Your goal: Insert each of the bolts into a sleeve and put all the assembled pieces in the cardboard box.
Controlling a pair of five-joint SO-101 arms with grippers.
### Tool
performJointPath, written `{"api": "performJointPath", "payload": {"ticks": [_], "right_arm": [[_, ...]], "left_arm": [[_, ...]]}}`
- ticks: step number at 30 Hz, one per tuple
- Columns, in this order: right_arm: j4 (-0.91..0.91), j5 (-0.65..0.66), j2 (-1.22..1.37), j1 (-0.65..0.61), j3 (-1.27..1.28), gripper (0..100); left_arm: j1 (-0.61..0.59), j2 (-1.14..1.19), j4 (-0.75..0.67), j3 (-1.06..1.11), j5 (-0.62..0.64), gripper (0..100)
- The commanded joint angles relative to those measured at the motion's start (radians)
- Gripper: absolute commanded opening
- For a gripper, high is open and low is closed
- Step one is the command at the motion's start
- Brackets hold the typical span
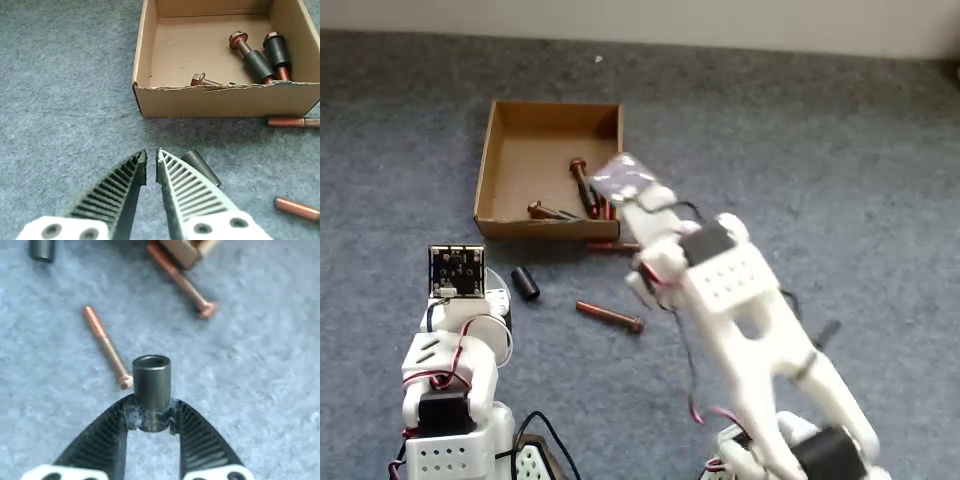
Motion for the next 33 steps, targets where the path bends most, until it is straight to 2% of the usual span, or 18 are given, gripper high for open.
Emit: {"api": "performJointPath", "payload": {"ticks": [1, 5, 7, 11, 15, 20, 23, 33], "right_arm": [[-0.159, -0.002, -0.183, 0.041, 0.213, 0.5], [-0.309, -0.014, -0.312, 0.101, 0.433, 0.5], [-0.363, -0.071, -0.354, 0.150, 0.504, 0.5], [-0.449, -0.149, -0.403, 0.254, 0.553, 0.5], [-0.538, -0.241, -0.409, 0.349, 0.559, 0.5], [-0.679, -0.295, -0.414, 0.460, 0.638, 0.5], [-0.745, -0.311, -0.414, 0.499, 0.674, 0.5], [-0.776, -0.330, -0.409, 0.512, 0.685, 0.5]], "left_arm": [[-0.002, -0.007, -0.023, -0.059, -0.117, 6], [0.039, -0.005, -0.020, -0.113, -0.138, 6], [0.082, -0.005, 0.015, -0.153, -0.176, 6], [0.174, -0.004, 0.132, -0.289, -0.207, 6], [0.285, 0.028, 0.183, -0.398, -0.262, 6], [0.381, 0.294, 0.180, -0.498, -0.305, 6], [0.430, 0.476, 0.180, -0.572, -0.354, 11], [0.576, 0.980, 0.157, -0.685, -0.724, 19]]}}
